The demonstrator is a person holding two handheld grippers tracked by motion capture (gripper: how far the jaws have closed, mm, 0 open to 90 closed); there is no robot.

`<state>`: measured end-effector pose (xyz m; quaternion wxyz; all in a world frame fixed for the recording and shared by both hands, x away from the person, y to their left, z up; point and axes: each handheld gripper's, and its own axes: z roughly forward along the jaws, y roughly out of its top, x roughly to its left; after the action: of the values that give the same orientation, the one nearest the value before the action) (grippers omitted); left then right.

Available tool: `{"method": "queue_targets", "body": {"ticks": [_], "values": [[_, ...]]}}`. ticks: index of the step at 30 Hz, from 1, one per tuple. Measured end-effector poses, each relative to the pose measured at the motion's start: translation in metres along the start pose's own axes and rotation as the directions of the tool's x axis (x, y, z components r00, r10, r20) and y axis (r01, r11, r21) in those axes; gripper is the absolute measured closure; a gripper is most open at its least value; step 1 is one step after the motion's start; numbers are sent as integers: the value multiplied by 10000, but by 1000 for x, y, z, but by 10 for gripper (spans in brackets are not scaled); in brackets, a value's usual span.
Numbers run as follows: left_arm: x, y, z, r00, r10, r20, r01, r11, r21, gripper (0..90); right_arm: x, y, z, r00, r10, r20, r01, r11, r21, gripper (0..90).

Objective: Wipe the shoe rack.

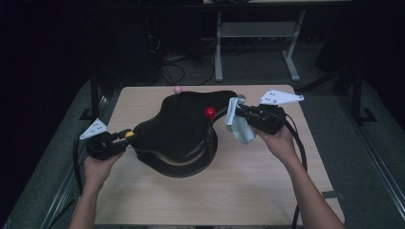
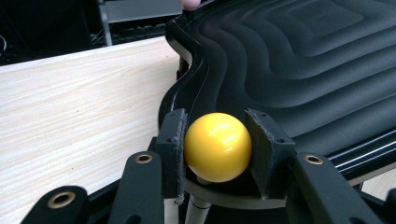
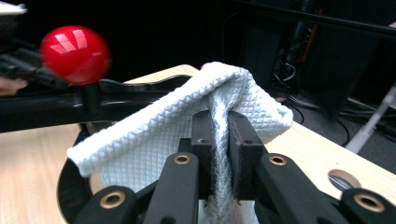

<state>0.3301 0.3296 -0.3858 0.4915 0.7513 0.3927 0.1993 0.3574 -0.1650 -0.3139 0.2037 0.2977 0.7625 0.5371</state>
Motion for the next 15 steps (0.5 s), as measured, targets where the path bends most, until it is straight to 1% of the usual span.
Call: {"method": "queue_targets", "body": {"ticks": [1,2,3,5,6,7,8,9,10,11,12,15], "values": [[0,0,0,10000,-12,-7,12,10000,-10,601,-2,0,0,9999,147,-8,-147,9999,-29,818],[0,0,0,10000,1,5,-1,10000,-3,601,-1,-1,1,9997,217,-58,-217,9998,-50,818],[0,0,0,10000,-41,11,41,10000,-33,601,1,-1,2,9999,144,-76,-145,9999,-88,818],[1,0,0,10000,-26,24,26,10000,-28,601,11,-2,3,9988,-60,-478,54,9999,-121,818],[1,0,1,10000,-38,25,38,10000,-30,602,14,-3,4,9983,-170,-552,166,9998,-69,818],[1,0,1,10000,-39,29,39,10000,-28,601,16,-2,4,9979,-364,-529,365,9993,1,818],[1,0,1,10000,-49,31,49,10000,-14,601,16,-2,4,9978,-411,-515,412,9992,-4,818],[1,1,1,10000,-37,18,37,10000,0,601,12,-1,4,9982,-300,-520,299,9996,-20,818],[1,1,1,10000,13,17,-13,10000,30,601,7,0,3,9991,-222,-359,222,9998,-5,818],[1,1,1,10000,-20,26,20,10000,28,601,3,0,3,9996,-156,-244,156,9999,-2,818],[1,1,1,10000,-32,41,32,10000,23,601,-5,2,3,10000,-38,-91,38,10000,28,818],[2,1,2,10000,-13,2,13,10000,12,601,-17,3,3,9996,238,128,-239,9997,20,818]]}}
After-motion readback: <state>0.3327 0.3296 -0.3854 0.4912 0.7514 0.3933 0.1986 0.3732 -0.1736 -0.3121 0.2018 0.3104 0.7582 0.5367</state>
